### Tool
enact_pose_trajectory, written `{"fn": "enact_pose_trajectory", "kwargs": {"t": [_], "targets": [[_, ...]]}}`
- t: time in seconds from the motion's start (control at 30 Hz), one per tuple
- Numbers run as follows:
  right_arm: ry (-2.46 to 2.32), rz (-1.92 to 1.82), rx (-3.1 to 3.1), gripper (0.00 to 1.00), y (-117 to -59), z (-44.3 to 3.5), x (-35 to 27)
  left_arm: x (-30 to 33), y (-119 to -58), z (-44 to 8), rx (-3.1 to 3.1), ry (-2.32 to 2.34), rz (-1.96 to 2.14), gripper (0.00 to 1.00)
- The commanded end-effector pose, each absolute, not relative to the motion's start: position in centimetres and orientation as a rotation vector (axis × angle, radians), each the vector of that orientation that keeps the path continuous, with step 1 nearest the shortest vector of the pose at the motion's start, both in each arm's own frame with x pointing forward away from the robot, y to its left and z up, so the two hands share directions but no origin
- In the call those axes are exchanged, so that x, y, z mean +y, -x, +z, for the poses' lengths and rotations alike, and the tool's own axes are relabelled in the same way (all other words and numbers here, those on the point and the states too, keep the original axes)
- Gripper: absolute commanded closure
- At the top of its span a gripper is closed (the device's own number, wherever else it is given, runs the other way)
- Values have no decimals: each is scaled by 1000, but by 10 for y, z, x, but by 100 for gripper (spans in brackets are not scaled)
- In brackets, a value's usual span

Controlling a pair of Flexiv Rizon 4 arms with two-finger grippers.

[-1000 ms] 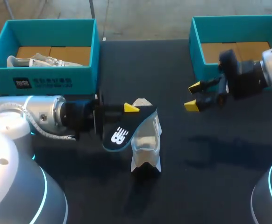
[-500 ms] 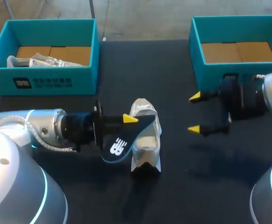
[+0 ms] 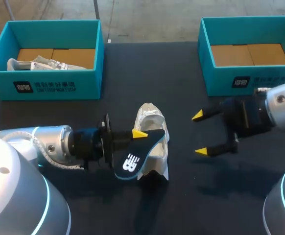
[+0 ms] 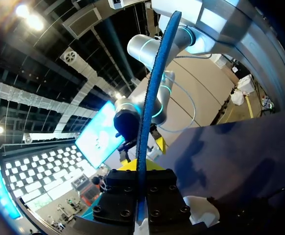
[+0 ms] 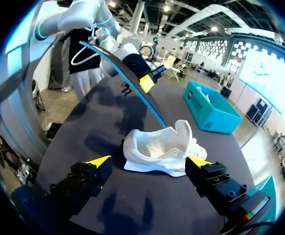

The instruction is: Take the shoe out of the shoebox, open the shoe tongue, remove and reinsert the insole, then place the shoe into the shoebox

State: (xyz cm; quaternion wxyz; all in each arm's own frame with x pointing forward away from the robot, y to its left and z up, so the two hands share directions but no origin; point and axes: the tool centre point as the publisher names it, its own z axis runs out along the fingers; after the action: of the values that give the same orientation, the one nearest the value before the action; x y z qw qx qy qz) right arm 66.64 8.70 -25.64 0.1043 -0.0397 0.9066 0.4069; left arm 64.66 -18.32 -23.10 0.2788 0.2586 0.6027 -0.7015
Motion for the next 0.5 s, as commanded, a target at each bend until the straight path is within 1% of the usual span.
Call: {"fn": "enact_pose_trajectory", "kwargs": {"t": [0.03,0.43,0.5], "targets": [[124,1157,2714,0,-677,-258,103,-185,-644,-236,1619,-688,-1875,100],[124,1157,2714,0,-677,-258,103,-176,-647,-248,1628,-673,-1847,100],[174,1090,2716,0,-678,-260,106,-175,-647,-252,1627,-671,-1847,100]]}}
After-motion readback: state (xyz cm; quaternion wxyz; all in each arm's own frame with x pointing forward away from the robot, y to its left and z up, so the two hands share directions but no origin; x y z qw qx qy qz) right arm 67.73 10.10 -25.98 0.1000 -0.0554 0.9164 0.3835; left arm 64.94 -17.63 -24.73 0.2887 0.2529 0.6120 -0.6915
